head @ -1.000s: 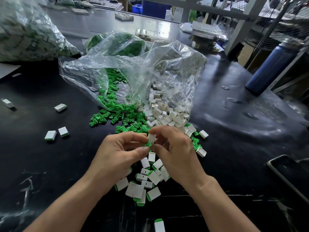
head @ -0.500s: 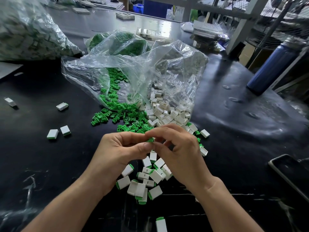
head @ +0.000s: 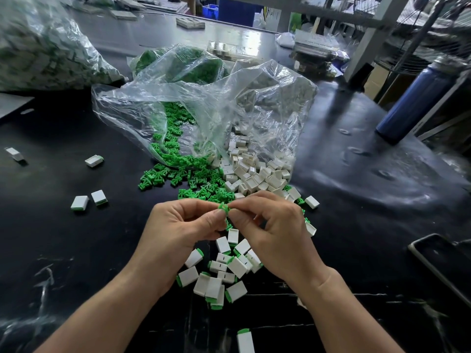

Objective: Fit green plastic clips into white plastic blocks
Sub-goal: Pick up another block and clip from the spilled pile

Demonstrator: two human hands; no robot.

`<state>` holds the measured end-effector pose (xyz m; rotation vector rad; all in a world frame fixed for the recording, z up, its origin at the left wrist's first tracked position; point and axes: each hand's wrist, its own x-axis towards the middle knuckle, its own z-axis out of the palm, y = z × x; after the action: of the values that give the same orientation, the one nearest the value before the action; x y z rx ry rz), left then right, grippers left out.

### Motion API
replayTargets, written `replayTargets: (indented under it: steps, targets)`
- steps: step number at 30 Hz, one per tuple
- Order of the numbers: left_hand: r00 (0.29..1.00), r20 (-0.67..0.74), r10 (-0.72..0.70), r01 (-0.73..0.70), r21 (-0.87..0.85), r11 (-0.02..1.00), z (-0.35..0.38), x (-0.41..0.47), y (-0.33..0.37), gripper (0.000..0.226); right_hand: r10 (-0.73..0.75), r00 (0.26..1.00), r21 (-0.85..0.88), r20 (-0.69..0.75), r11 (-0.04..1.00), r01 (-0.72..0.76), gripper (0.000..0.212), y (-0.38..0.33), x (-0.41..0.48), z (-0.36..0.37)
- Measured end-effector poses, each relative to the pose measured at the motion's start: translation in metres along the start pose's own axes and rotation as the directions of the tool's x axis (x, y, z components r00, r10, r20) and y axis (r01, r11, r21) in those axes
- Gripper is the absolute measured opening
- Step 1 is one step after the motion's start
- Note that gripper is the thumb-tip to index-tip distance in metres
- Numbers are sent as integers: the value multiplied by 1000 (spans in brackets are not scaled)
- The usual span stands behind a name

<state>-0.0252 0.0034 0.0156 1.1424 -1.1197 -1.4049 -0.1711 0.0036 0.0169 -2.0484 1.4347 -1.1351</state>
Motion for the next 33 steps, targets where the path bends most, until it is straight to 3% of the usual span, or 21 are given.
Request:
replayTargets:
  steps: [5,8,12,16,19,22,28,33]
  targets:
    - [1000,6,7,-8,34,999,0,0,-1,18,-81,996,7,43,997,81,30,1,-1,0]
    - [1000,17,12,-12,43,999,1,-1,-2,18,-127,991,-24,40,991,128,21,2,-1,1]
    - [999,12,31,-31,27,999,1,-1,0,24,-7,1000,123,19,992,5,13,3,0,0]
    - [998,-28,48,-47,22,999,0,-1,0,7,66,997,220,46,973,-75,34,3,1,-1]
    - [996,-61,67,-64,45,997,-1,0,-4,24,87,995,294,40,951,-95,35,3,1,-2]
    - [996,-67,63,-60,44,997,0,1,-5,32,102,994,319,33,942,-107,34,3,2,-1]
    - [1000,0,30,-29,-66,997,3,-2,-2,15,123,992,342,10,932,-119,33,3,2,-3]
    - [998,57,-29,35,-102,994,6,-6,-2,24,126,992,338,2,933,-119,32,0,2,-2]
